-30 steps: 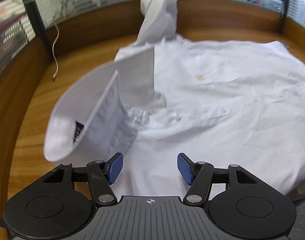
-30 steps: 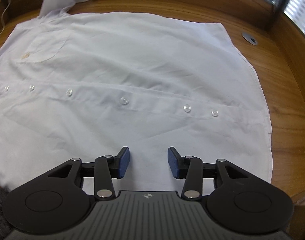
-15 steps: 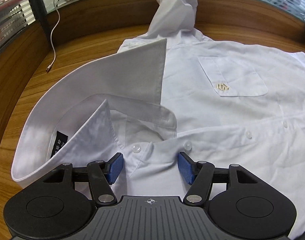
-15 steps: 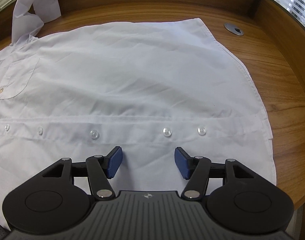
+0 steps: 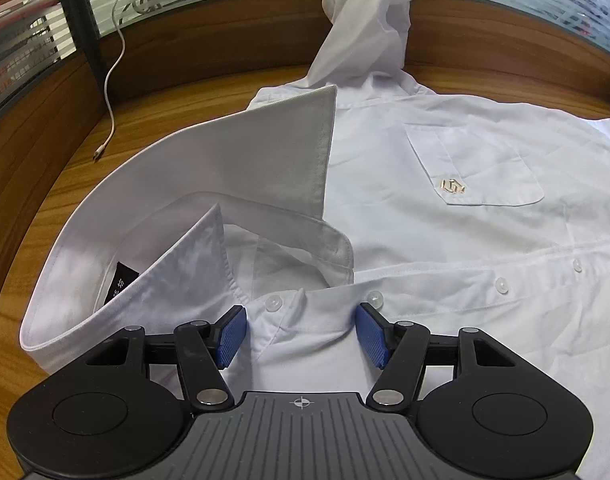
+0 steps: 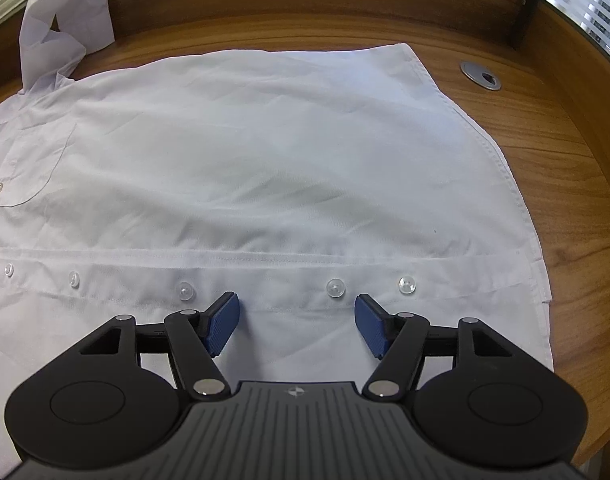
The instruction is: Fold clothes
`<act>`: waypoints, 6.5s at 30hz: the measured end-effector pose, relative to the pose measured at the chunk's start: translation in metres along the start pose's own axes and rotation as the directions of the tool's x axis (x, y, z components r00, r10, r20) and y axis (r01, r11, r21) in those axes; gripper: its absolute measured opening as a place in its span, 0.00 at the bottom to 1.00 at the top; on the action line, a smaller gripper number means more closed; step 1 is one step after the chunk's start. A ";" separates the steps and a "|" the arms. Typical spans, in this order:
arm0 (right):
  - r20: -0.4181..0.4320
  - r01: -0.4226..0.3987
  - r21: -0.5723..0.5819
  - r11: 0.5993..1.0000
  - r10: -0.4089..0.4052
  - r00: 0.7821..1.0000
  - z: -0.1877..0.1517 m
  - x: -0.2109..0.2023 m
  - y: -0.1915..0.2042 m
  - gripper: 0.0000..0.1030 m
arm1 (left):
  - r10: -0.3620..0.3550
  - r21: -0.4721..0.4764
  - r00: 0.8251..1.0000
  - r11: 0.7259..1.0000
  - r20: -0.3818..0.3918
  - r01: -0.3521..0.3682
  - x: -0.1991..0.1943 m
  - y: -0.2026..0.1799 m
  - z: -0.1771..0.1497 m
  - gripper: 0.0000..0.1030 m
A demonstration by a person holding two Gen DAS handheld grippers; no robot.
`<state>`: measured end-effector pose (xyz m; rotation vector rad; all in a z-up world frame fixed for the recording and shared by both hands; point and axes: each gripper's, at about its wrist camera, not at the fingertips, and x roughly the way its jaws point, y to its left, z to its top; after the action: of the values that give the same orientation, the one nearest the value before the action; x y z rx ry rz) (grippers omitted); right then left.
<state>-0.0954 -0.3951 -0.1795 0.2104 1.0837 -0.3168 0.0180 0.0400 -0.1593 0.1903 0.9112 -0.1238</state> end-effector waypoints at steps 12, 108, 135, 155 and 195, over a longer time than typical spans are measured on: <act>0.027 -0.016 -0.040 0.999 0.017 0.999 0.063 0.033 0.008 0.69 | 0.028 0.011 0.999 1.000 0.031 -0.028 0.031 -0.009 0.035 0.65; -0.058 -0.362 -0.240 0.901 0.359 0.932 -0.299 -0.049 0.283 0.02 | -0.393 0.374 0.919 0.858 0.037 0.352 -0.150 0.117 -0.081 0.67; 0.293 -0.421 -0.143 0.896 0.445 0.846 -0.118 -0.247 0.235 0.02 | -0.394 0.092 0.896 0.919 0.205 0.383 -0.099 0.128 0.003 0.36; 0.141 -0.299 -0.425 0.854 0.389 0.910 0.005 -0.120 0.179 0.59 | -0.049 -0.101 0.977 0.992 0.205 0.071 -0.164 0.081 -0.046 0.44; 0.316 -0.079 -0.569 0.818 0.306 0.898 -0.132 -0.165 0.248 0.04 | -0.108 0.000 0.972 0.994 0.209 0.111 -0.149 0.102 -0.049 0.54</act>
<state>-0.1882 -0.0963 -0.0888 -0.2503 0.6991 0.1477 -0.0913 0.1536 -0.0587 0.1132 0.7121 -0.2363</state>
